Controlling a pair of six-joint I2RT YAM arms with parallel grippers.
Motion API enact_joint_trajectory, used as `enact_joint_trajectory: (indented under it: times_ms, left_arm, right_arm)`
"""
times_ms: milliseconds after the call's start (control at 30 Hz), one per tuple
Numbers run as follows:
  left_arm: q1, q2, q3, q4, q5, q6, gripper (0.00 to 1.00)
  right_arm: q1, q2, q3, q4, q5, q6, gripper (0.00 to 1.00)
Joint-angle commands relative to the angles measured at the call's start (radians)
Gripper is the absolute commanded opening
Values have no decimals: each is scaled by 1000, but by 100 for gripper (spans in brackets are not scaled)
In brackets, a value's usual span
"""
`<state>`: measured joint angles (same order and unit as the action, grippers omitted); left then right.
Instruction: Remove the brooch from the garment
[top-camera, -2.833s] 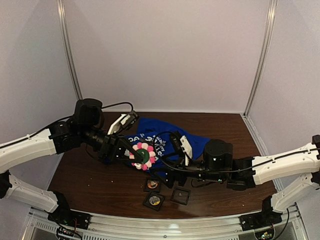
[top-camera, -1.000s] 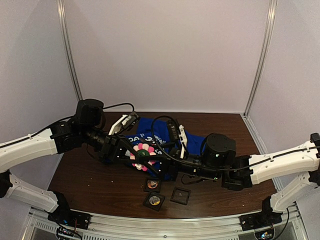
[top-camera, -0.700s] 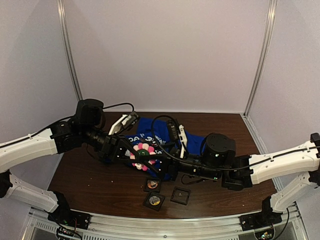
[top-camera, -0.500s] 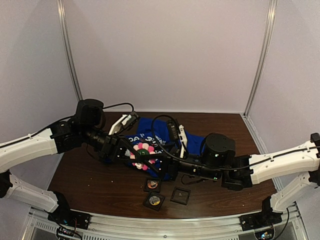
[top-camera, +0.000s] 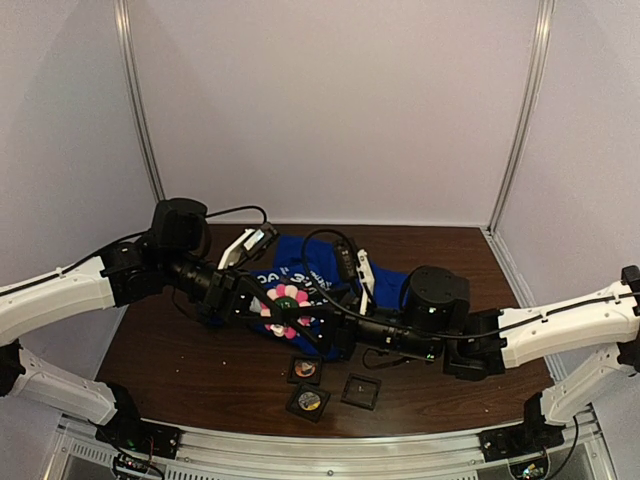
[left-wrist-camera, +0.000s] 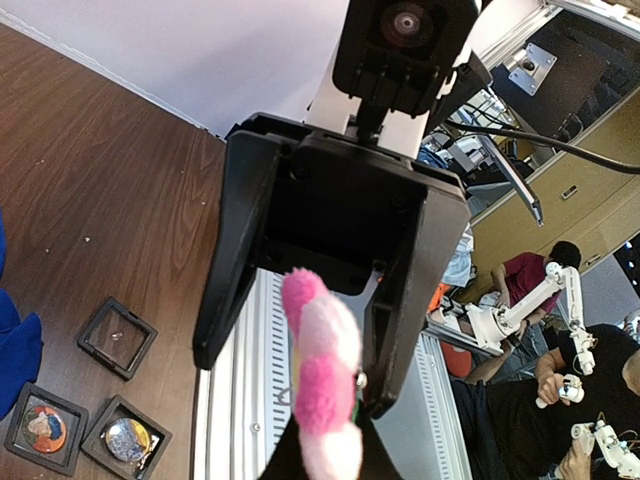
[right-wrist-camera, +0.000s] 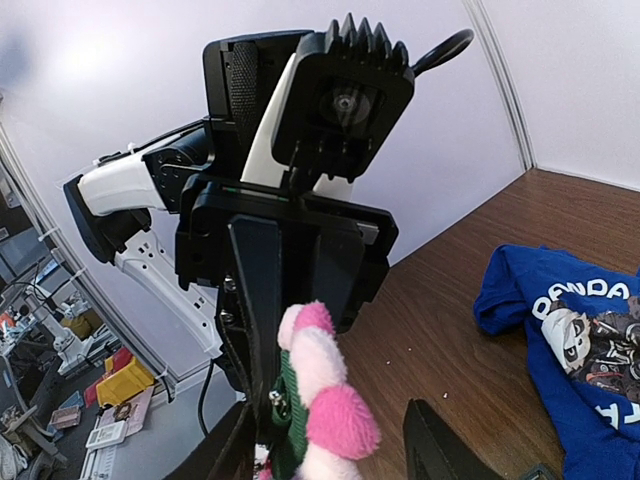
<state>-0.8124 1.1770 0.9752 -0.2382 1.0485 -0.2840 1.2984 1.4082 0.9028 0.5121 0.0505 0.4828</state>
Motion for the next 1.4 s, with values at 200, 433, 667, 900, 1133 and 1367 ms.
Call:
enact_joint_trajectory:
  times_ms: [200,433,667,900,1133,1367]
  left_arm:
    - [-2,-23,11,14,27,23,0]
    - [-1,-31,11,10,9,28,0]
    - [-1,-35,10,6,2,35,0]
    - [-2,-39,10,2,-4,40,0]
    - [-2,-45,10,-3,-24,45,0]
    - [-2,-51,8,-4,-31,48,0]
  right_arm:
    - [-13,12,29,-82,75,25,45]
    - [-14,15,28,-90,85,29,40]
    - [-13,23,39,-115,91,34,39]
    - [-16,40,56,-141,96,43,36]
    - [-16,40,52,-160,123,59,32]
    - [-17,40,49,-174,140,68,29]
